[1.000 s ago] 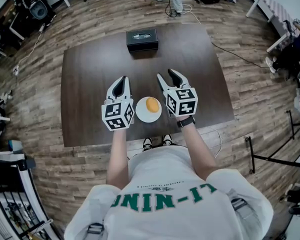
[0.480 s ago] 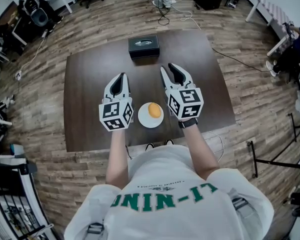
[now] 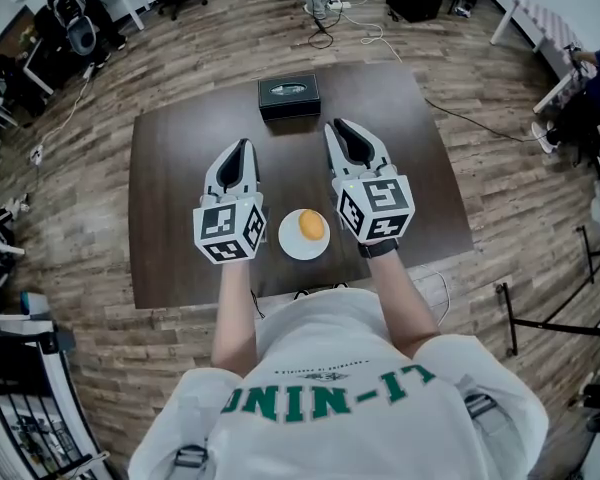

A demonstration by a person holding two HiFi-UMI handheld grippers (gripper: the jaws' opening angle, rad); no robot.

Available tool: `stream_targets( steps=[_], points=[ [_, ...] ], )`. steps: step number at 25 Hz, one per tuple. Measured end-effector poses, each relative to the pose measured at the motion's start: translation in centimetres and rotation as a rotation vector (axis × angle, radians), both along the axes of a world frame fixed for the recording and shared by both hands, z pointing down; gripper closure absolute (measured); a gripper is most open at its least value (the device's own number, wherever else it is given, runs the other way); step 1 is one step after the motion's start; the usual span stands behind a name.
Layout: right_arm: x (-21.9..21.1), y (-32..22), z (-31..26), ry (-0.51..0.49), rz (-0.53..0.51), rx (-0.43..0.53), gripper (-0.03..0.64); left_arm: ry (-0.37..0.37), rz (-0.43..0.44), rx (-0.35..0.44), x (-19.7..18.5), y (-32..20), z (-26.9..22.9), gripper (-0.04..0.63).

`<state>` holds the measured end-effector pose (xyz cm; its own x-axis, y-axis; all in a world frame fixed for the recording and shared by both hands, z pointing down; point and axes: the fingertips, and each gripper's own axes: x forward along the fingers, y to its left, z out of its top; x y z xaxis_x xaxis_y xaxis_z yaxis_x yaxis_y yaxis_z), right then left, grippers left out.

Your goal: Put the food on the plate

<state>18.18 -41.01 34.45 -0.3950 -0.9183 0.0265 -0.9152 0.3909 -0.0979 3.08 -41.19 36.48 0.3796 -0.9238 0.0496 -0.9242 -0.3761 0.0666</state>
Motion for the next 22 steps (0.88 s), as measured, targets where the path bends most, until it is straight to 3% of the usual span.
stream_targets(
  steps=[4, 22],
  points=[
    [0.1, -0.2, -0.1, 0.024, 0.025, 0.011, 0.598, 0.002, 0.004, 0.022, -0.1, -0.1, -0.8, 0.584],
    [-1.6, -1.0, 1.0, 0.062, -0.012, -0.002, 0.6, 0.012, 0.006, 0.017, -0.5, -1.2, 0.3, 0.584]
  ],
)
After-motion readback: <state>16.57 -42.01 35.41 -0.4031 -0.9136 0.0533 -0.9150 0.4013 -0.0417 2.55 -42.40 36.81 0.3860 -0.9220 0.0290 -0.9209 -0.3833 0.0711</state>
